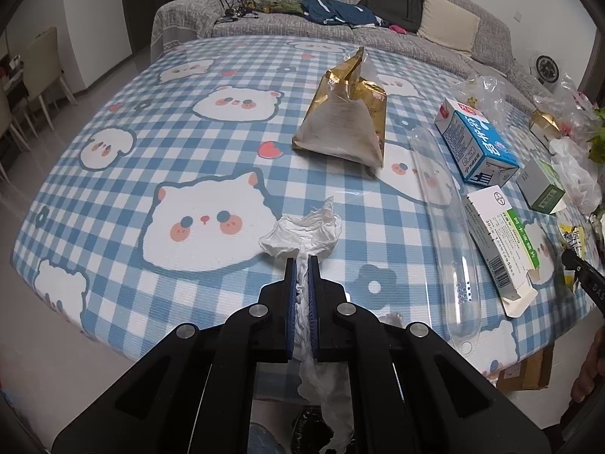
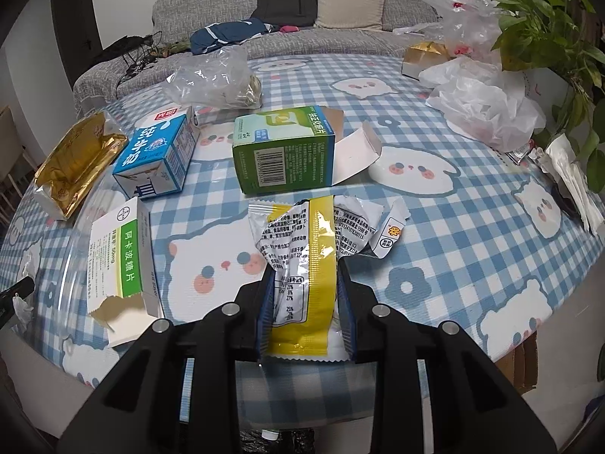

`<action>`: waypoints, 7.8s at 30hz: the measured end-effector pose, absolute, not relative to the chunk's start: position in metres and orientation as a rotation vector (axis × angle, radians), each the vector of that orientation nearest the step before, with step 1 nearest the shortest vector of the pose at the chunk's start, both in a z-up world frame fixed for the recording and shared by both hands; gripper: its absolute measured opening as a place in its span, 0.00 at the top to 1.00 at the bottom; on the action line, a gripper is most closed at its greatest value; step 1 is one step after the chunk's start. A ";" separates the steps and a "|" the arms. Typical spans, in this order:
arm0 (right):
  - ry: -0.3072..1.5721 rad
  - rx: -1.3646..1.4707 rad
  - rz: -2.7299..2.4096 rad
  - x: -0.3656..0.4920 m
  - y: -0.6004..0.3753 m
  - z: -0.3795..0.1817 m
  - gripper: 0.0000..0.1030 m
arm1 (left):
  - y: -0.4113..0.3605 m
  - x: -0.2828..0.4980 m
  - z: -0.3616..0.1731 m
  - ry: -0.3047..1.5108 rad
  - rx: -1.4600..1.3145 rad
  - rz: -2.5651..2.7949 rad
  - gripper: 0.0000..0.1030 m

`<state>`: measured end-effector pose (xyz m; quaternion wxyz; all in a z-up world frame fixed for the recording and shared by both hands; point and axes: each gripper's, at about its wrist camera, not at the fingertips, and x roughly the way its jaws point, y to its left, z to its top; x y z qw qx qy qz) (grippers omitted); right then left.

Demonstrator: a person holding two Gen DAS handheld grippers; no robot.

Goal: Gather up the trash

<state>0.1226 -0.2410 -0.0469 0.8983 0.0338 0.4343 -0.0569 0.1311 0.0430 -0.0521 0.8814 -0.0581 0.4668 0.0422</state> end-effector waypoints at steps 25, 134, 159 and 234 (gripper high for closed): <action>0.858 0.034 -0.063 0.062 -0.222 -0.028 0.73 | 0.026 0.073 -0.032 0.945 -0.105 0.046 0.95; 0.932 -0.015 0.014 -0.065 -0.207 -0.150 0.08 | -0.066 -0.045 -0.169 1.021 -0.112 -0.064 0.95; 0.942 -0.013 -0.025 -0.064 -0.233 -0.155 0.07 | -0.089 -0.039 -0.182 1.033 -0.078 -0.061 0.48; 0.777 -0.015 -0.066 0.136 -0.252 -0.001 0.07 | -0.095 0.137 -0.021 0.931 -0.032 -0.124 0.06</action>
